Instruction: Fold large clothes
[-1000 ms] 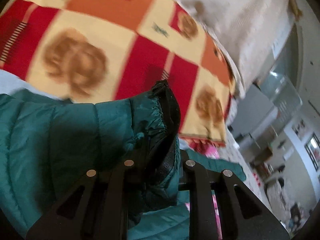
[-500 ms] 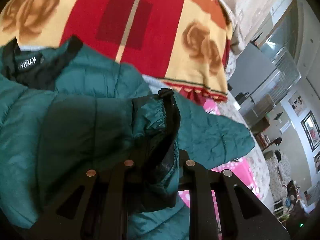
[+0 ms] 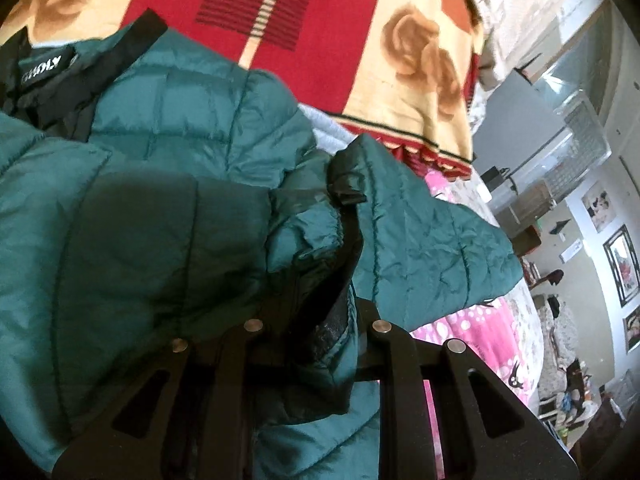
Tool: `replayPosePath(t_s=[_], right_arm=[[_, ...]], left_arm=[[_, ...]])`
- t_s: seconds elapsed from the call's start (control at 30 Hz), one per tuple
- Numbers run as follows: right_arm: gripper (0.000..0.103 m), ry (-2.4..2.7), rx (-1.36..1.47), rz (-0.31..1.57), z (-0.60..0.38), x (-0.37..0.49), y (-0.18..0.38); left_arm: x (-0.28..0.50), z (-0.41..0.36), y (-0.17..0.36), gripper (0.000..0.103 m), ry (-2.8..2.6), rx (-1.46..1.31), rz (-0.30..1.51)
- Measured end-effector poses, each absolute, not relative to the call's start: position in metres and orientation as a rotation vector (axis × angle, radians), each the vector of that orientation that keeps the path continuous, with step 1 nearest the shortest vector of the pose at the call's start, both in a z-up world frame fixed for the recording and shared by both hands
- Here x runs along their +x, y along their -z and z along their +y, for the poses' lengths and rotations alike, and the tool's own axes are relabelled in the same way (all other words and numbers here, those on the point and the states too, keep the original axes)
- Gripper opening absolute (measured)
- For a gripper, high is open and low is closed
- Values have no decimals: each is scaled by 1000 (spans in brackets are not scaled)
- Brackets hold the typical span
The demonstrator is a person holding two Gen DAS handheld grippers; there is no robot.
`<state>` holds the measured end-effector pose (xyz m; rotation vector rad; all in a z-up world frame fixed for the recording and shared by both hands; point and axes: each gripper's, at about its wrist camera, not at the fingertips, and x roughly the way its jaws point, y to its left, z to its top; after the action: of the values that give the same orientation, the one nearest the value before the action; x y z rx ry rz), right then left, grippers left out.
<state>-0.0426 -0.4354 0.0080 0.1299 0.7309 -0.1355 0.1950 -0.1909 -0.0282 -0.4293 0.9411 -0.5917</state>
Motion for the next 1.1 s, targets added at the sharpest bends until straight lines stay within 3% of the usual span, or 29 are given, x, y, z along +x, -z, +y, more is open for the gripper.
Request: replayPosePath(t_s=[0.07,0.1,0.13,0.33,0.63,0.7,0.77,0.93,0.97,1.1], right_arm=[[102,140,136,733,-434,-40,-8],[102,141,138,733,-433,-39,-8],[102,142,141,733,-432,-38,-9],[102,138,171,712,-413,-32,-15],[101,8,128,576,-348,11,-43],[86,-53,145,566,-334,34,-48],[78,-135,148,586,-310,64,-51],[75,-361,106,692,-247,120,-30],[70,-364,91,729,-242,128,-19],[64,-226,165,920,-264,162,33]], left_arm=[[191,-188,26,40,605,-447,960],[188,-187,22,56,618,-455,961],[183,-185,18,63,623,-457,957],[142,-137,-21,64,706,-502,901],[152,27,-47,64,259,-257,751],[162,58,-39,64,152,-244,731],[167,79,-31,64,113,-307,722],[169,85,-19,64,94,-335,689],[170,79,-17,64,108,-296,695],[183,79,-3,64,84,-333,733]])
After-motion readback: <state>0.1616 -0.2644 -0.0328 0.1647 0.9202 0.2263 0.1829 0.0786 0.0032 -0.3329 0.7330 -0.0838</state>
